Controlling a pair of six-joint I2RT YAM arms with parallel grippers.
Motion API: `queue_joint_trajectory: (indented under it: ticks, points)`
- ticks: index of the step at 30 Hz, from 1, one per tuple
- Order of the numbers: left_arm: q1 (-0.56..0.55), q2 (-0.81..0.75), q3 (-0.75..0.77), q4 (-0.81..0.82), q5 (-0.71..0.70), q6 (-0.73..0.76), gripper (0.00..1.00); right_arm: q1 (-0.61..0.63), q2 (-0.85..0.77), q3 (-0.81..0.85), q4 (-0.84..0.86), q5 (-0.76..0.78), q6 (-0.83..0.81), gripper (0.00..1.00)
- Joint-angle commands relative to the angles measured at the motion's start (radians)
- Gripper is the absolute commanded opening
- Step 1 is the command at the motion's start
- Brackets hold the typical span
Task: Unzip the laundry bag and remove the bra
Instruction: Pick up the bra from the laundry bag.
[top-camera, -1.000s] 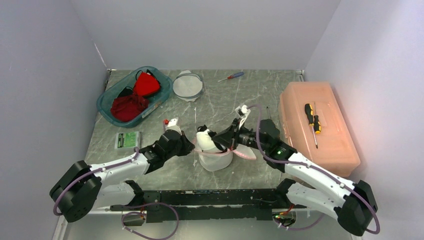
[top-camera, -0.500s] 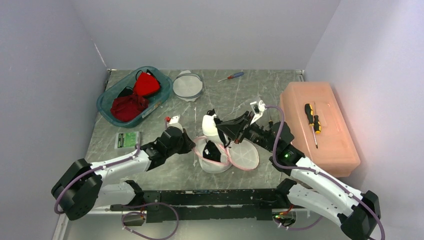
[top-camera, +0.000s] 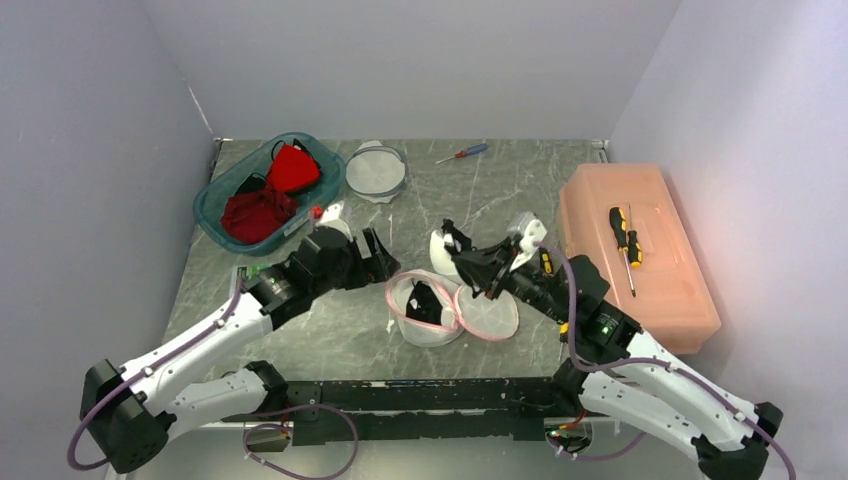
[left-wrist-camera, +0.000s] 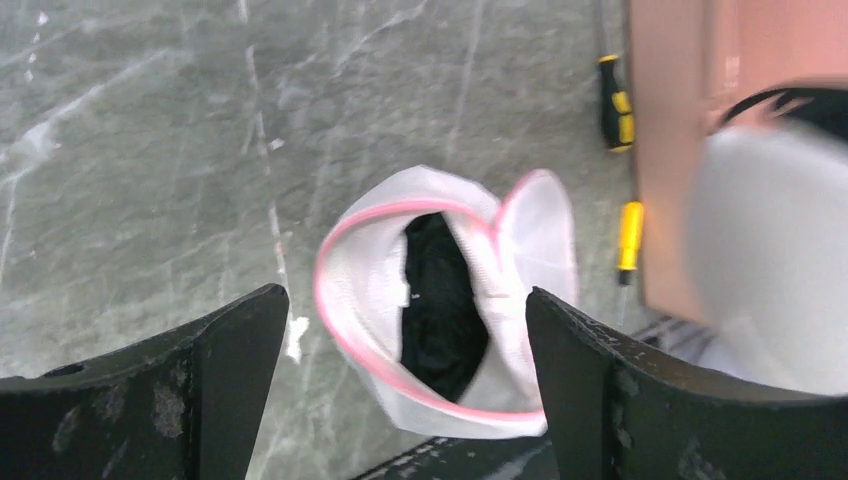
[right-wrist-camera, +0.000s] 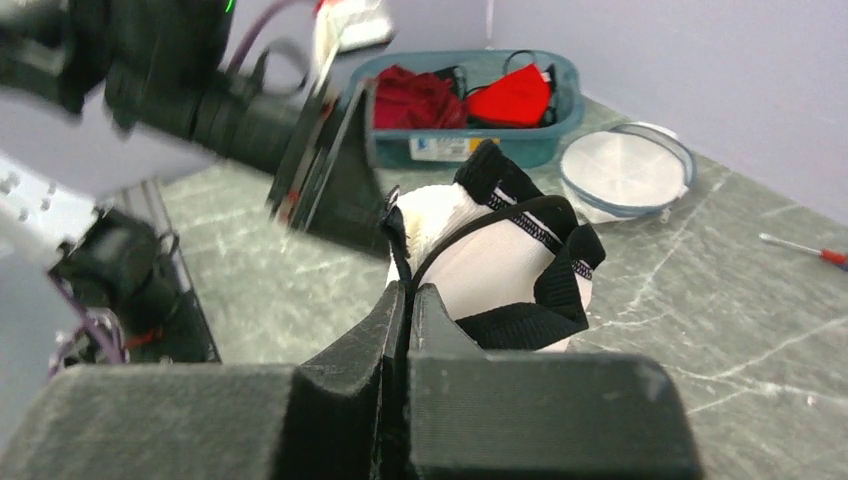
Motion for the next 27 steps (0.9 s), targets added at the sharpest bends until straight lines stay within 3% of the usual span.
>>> queue_joint_trajectory:
  ticks: [1,5,9,15,19,22,27]
  points:
    - [0.097,-0.008,0.178,-0.121,0.251,-0.021,0.94,0.196,0.017,-0.001,-0.054,0.210,-0.228,0.00]
    - [0.185,0.061,0.302,-0.070,0.579,-0.081,0.94,0.417,0.093,0.038,-0.139,0.513,-0.351,0.00]
    - [0.189,0.098,0.431,-0.167,0.668,-0.071,0.94,0.509,0.064,0.008,-0.116,0.657,-0.405,0.00]
    - [0.188,0.118,0.447,-0.166,0.814,-0.085,0.94,0.635,0.108,-0.014,-0.051,0.858,-0.522,0.00]
    - [0.188,0.147,0.419,-0.194,0.868,-0.130,0.94,0.669,0.144,-0.015,0.000,0.926,-0.595,0.00]
    - [0.181,0.148,0.368,-0.122,0.886,-0.214,0.94,0.684,0.158,-0.024,0.048,0.958,-0.638,0.00]
    - [0.094,0.179,0.403,-0.101,0.817,-0.238,0.94,0.689,0.179,-0.029,0.078,0.983,-0.679,0.00]
